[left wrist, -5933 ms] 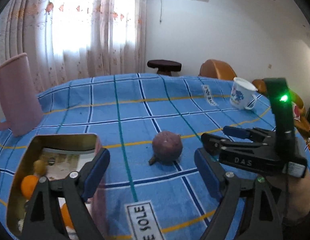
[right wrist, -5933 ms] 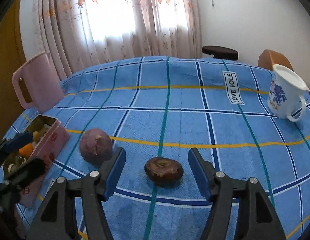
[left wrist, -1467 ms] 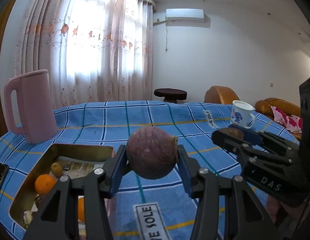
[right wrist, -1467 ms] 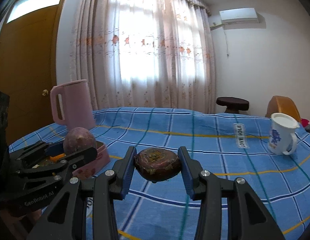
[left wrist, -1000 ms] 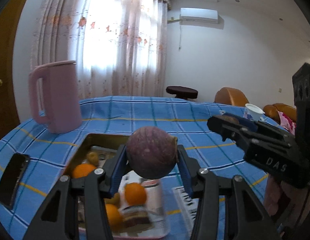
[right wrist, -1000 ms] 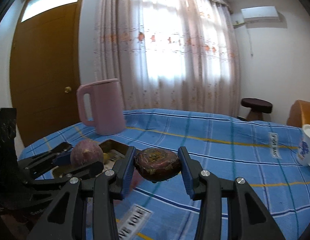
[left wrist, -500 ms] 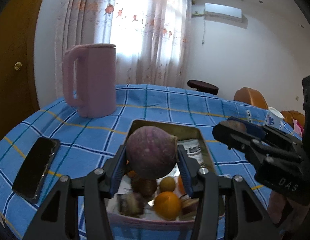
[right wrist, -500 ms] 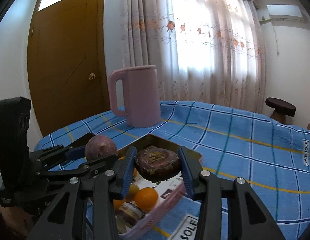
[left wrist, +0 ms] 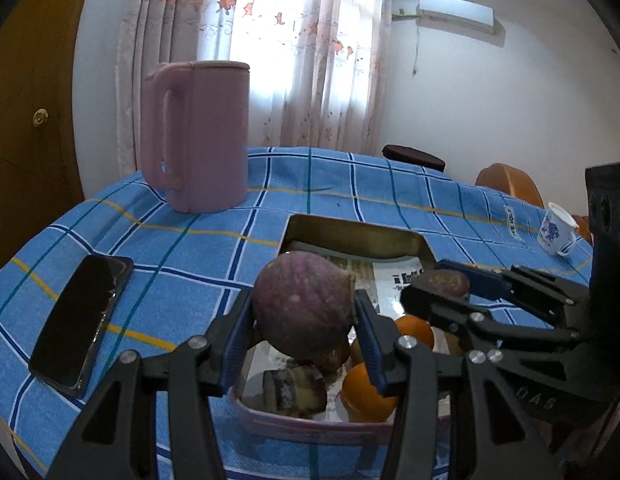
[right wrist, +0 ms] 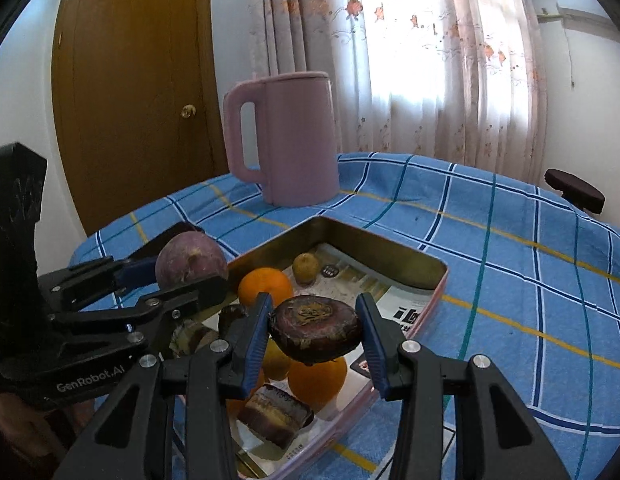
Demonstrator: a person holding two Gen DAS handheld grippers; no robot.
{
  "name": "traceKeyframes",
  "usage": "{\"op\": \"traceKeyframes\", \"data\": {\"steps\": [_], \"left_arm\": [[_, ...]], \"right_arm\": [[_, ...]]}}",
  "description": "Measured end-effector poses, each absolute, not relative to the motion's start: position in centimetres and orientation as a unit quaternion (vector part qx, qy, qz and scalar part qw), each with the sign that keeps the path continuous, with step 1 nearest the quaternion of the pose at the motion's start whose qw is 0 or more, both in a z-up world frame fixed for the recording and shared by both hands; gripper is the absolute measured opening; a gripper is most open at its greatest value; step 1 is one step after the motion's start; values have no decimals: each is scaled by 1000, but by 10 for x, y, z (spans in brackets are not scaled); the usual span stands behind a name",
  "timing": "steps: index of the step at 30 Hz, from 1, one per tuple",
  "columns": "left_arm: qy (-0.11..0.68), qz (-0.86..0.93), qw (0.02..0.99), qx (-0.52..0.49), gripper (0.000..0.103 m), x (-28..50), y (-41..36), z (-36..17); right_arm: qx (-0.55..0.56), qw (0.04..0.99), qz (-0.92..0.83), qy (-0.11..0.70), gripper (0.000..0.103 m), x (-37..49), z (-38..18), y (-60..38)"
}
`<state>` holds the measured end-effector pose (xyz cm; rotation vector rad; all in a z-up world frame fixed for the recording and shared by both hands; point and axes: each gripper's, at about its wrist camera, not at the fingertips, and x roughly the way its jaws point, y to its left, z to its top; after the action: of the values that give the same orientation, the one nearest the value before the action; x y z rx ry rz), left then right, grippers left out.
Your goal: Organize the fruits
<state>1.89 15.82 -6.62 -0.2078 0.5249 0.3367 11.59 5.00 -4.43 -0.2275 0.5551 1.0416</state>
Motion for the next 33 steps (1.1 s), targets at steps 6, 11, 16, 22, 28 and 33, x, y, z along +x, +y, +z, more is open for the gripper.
{"op": "traceKeyframes", "data": {"steps": [6,11,16,22,28,33], "left_arm": [[263,169,945,-99,51,18,159,-67],[268,172,944,-91,53,18,156,-69],[260,171,946,-91,60,14,155,-63],[244,185,949,-82,80,4,153,-53],[215,182,956,-77,95,-6,146,-40],[202,173,961,-78,96,-10,140,-33]], "right_arm": [[-112,801,508,296,45,120,-52,55],[-114,795,513,303,46,118,-53,54],[-91,801,510,300,60,121,-51,45],[-80,809,506,288,64,118,-43,33],[-75,822,493,275,64,113,-34,18],[-64,846,461,260,64,113,-25,-3]]}}
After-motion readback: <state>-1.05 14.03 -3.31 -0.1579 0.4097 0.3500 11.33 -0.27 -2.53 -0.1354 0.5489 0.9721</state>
